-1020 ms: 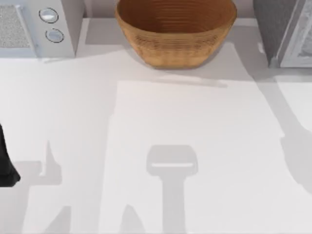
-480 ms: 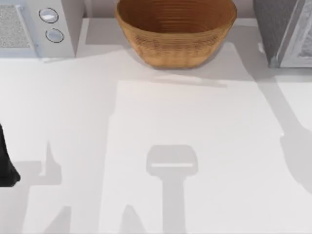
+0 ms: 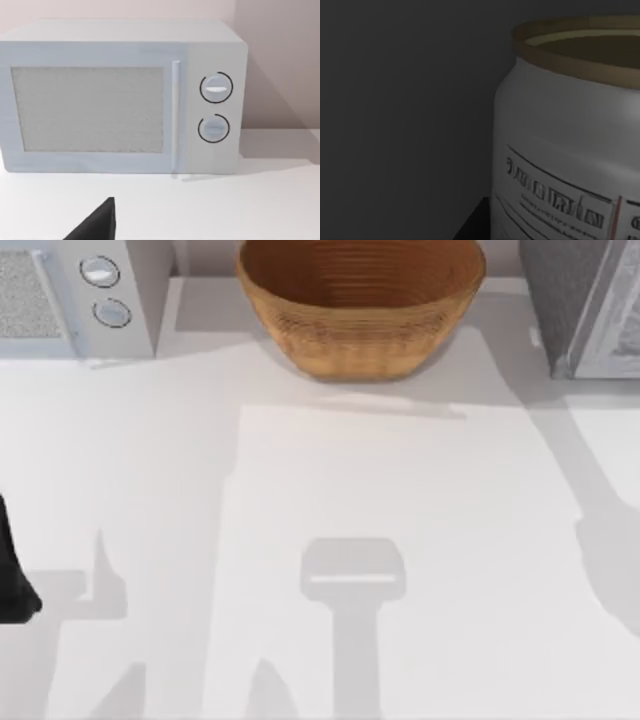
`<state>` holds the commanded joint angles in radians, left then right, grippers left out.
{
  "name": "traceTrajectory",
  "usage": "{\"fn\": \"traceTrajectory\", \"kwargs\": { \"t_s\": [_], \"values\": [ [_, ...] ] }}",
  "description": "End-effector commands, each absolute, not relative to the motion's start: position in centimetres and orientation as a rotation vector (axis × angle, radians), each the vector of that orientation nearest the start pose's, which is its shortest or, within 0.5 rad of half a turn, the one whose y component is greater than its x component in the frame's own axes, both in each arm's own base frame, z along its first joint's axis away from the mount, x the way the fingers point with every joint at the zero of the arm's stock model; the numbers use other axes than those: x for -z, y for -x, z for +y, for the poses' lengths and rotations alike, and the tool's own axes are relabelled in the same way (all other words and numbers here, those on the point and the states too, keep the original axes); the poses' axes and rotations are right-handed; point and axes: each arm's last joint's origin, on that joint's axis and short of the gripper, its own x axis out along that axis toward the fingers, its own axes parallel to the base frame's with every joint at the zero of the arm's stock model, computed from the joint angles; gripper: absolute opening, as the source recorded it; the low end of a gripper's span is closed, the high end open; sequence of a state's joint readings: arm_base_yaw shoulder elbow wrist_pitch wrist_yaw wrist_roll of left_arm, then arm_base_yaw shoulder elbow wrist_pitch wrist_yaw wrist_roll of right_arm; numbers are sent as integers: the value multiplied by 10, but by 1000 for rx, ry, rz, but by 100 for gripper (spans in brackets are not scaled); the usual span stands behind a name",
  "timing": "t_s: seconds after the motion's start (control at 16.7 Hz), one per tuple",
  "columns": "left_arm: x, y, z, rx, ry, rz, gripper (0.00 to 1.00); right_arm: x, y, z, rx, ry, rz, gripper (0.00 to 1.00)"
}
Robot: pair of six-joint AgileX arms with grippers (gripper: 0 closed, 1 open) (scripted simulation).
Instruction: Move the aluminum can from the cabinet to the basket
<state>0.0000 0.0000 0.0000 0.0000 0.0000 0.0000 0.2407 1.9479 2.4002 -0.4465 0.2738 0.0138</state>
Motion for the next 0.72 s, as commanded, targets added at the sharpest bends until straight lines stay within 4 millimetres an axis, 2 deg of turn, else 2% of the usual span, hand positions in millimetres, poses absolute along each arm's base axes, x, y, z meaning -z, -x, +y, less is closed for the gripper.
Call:
{"fn": "traceTrajectory", "kwargs": {
  "t_s": [0.06, 0.12, 0.72],
  "values": [
    [-160, -106, -1, 0, 0, 0, 100, -508, -403, 99, 11, -1, -9, 2],
    [-160, -106, -1, 0, 0, 0, 100, -508, -403, 99, 11, -1, -9, 0],
    [-160, -106, -1, 0, 0, 0, 100, -508, -399, 100, 22, 1, 3, 0]
  ]
}}
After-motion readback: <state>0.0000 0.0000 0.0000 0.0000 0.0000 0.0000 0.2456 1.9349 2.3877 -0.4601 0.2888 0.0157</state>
